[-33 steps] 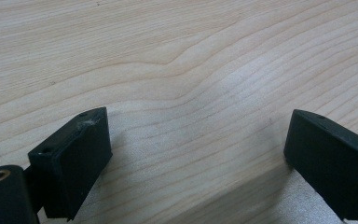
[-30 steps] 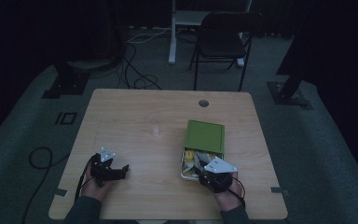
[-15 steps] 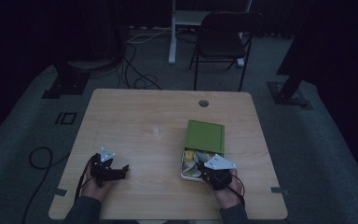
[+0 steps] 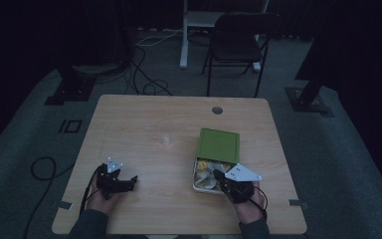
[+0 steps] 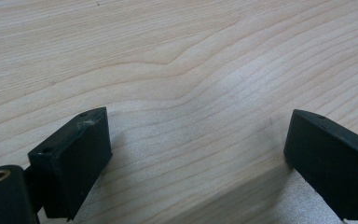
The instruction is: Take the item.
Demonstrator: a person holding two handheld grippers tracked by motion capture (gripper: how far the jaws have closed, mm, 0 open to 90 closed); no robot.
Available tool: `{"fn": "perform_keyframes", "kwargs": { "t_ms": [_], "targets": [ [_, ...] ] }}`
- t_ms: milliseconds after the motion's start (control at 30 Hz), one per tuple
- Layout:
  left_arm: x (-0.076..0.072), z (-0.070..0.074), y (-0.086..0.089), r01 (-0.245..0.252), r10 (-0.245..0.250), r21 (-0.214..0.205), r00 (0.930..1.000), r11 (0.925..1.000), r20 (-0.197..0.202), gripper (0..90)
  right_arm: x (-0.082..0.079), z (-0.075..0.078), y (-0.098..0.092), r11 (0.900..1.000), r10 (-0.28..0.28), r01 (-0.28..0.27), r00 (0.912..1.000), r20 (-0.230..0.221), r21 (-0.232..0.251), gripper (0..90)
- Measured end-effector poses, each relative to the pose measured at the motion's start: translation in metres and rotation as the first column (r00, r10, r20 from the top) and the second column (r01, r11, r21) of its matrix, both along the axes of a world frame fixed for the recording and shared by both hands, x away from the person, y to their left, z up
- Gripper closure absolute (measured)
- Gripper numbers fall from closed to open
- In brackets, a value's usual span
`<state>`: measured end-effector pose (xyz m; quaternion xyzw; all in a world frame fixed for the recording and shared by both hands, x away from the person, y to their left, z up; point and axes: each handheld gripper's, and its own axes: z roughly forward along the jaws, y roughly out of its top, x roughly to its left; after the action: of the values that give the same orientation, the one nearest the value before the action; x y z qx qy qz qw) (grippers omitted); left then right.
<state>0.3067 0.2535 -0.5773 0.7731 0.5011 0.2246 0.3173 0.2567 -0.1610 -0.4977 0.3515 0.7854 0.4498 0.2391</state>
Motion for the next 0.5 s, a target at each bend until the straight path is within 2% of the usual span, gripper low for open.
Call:
{"fn": "perform_keyframes", "kwargs": {
  "t_ms": [500],
  "targets": [
    [0.0,0.0,0.0,-0.001,0.001,-0.001,1.0,1.0,0.001,8.0,-0.013,0.03,-0.004,0.9997,0.015,-0.016,0.9966,0.081,0.016,88.8]
  ]
}}
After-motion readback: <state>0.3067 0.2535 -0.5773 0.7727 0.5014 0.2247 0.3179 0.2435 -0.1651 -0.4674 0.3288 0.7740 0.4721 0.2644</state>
